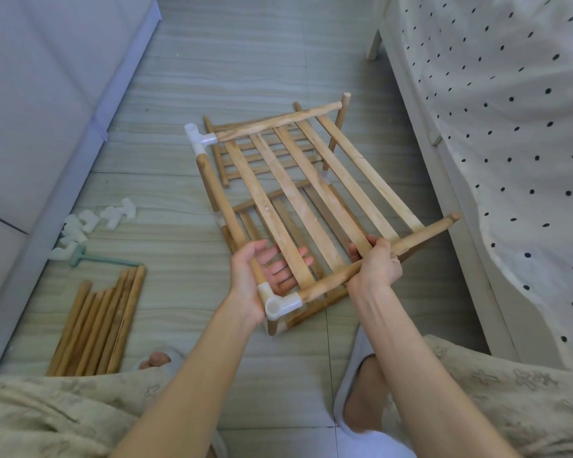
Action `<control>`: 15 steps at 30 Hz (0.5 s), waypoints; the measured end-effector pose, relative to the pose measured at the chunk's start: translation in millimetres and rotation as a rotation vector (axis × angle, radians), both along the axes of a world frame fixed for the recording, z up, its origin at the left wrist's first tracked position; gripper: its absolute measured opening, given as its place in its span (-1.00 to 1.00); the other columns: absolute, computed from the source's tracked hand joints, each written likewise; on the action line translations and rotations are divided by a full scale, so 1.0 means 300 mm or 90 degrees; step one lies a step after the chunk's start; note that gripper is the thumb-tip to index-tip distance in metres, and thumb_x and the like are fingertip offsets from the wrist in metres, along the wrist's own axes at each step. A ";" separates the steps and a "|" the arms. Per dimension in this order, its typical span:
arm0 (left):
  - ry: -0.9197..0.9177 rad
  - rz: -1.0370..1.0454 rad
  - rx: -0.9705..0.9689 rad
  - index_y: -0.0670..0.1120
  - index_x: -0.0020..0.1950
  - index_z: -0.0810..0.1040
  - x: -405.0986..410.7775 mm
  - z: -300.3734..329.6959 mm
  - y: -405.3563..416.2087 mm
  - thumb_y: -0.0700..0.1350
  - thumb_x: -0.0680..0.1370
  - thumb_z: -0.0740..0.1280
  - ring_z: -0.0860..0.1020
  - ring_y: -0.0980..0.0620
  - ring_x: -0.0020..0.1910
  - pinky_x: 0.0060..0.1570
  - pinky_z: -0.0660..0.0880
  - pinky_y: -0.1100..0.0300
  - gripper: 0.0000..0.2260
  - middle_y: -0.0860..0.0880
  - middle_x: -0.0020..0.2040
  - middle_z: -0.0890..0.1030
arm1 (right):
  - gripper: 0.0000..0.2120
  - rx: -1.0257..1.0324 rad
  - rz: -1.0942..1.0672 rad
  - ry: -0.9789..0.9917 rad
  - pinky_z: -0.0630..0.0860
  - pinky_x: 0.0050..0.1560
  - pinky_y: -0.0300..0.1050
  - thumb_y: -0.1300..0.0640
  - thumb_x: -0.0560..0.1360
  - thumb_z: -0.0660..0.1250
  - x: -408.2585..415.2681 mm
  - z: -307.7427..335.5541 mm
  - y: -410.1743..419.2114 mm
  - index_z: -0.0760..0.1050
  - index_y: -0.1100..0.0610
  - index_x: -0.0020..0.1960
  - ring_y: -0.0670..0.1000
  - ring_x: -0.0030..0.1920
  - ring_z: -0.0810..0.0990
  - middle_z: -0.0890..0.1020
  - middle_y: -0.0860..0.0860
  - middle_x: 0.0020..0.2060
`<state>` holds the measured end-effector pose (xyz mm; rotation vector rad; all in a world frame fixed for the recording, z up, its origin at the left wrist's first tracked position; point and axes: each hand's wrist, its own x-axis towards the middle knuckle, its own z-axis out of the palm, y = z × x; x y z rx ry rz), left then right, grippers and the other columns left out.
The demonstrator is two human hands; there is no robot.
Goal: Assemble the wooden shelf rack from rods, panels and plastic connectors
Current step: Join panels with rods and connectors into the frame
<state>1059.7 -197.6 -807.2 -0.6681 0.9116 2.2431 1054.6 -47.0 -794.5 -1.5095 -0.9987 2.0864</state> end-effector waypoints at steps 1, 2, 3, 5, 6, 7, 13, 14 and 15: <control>-0.003 0.002 0.021 -0.25 0.28 0.42 0.004 0.000 -0.003 -0.01 0.49 0.16 0.61 -0.21 0.07 0.15 0.47 -0.06 -0.55 -0.28 0.11 0.61 | -0.82 0.001 0.005 -0.002 0.54 -0.32 -0.20 0.21 0.52 0.21 0.003 0.000 0.002 0.48 0.15 -0.24 -0.01 -0.40 0.53 0.56 0.04 -0.29; -0.005 0.000 0.042 -0.26 0.29 0.41 0.007 0.000 -0.005 -0.01 0.47 0.17 0.60 -0.22 0.11 0.17 0.45 -0.09 -0.53 -0.28 0.14 0.60 | -0.82 0.001 0.009 -0.003 0.53 -0.32 -0.20 0.21 0.52 0.21 0.004 0.001 0.004 0.48 0.15 -0.24 -0.01 -0.41 0.53 0.57 0.04 -0.30; -0.008 -0.003 0.059 -0.27 0.30 0.41 0.009 0.000 -0.006 -0.01 0.45 0.18 0.58 -0.22 0.13 0.20 0.43 -0.10 -0.51 -0.28 0.16 0.58 | -0.83 0.001 0.011 -0.004 0.54 -0.34 -0.21 0.21 0.52 0.21 0.005 0.001 0.007 0.48 0.15 -0.23 -0.01 -0.41 0.53 0.57 0.04 -0.30; -0.011 -0.004 0.078 -0.28 0.28 0.44 0.010 0.001 -0.002 -0.01 0.41 0.21 0.58 -0.20 0.14 0.22 0.42 -0.11 -0.48 -0.28 0.17 0.58 | -0.83 0.003 0.013 -0.001 0.53 -0.40 -0.25 0.21 0.52 0.22 0.001 0.000 0.017 0.49 0.16 -0.22 -0.01 -0.39 0.53 0.57 0.04 -0.27; -0.012 0.001 0.079 -0.28 0.26 0.46 0.009 0.000 0.003 -0.01 0.39 0.23 0.60 -0.19 0.11 0.18 0.46 -0.12 -0.48 -0.27 0.16 0.59 | -0.84 0.003 0.014 -0.001 0.52 -0.43 -0.27 0.21 0.52 0.22 -0.002 0.001 0.019 0.50 0.17 -0.22 -0.01 -0.38 0.53 0.56 0.05 -0.26; -0.015 0.011 0.074 -0.28 0.23 0.49 0.007 -0.001 0.009 -0.01 0.38 0.23 0.62 -0.18 0.06 0.12 0.51 -0.11 -0.49 -0.26 0.13 0.60 | -0.84 0.002 0.013 -0.002 0.51 -0.45 -0.28 0.20 0.52 0.23 -0.004 0.000 0.021 0.50 0.17 -0.21 -0.01 -0.38 0.53 0.56 0.05 -0.25; -0.016 0.035 0.017 -0.30 0.11 0.55 0.005 -0.037 0.022 -0.02 0.47 0.17 0.65 -0.19 -0.10 -0.07 0.60 -0.06 -0.59 -0.27 0.01 0.64 | -0.82 0.011 0.002 -0.002 0.49 -0.49 -0.31 0.20 0.54 0.23 0.004 -0.018 0.018 0.49 0.18 -0.22 -0.03 -0.43 0.52 0.56 0.03 -0.31; -0.014 0.033 0.015 -0.30 0.11 0.55 0.003 -0.043 0.021 -0.03 0.48 0.17 0.65 -0.19 -0.11 -0.10 0.61 -0.06 -0.59 -0.27 0.00 0.64 | -0.82 0.013 0.000 -0.002 0.49 -0.49 -0.31 0.20 0.54 0.23 0.004 -0.019 0.016 0.49 0.18 -0.22 -0.03 -0.43 0.52 0.56 0.03 -0.31; -0.010 0.031 0.013 -0.30 0.10 0.55 0.002 -0.048 0.019 -0.03 0.48 0.17 0.65 -0.18 -0.11 -0.13 0.61 -0.05 -0.60 -0.26 0.00 0.64 | -0.82 0.014 -0.004 -0.001 0.49 -0.49 -0.32 0.20 0.54 0.22 0.004 -0.022 0.015 0.49 0.18 -0.22 -0.03 -0.43 0.52 0.56 0.03 -0.31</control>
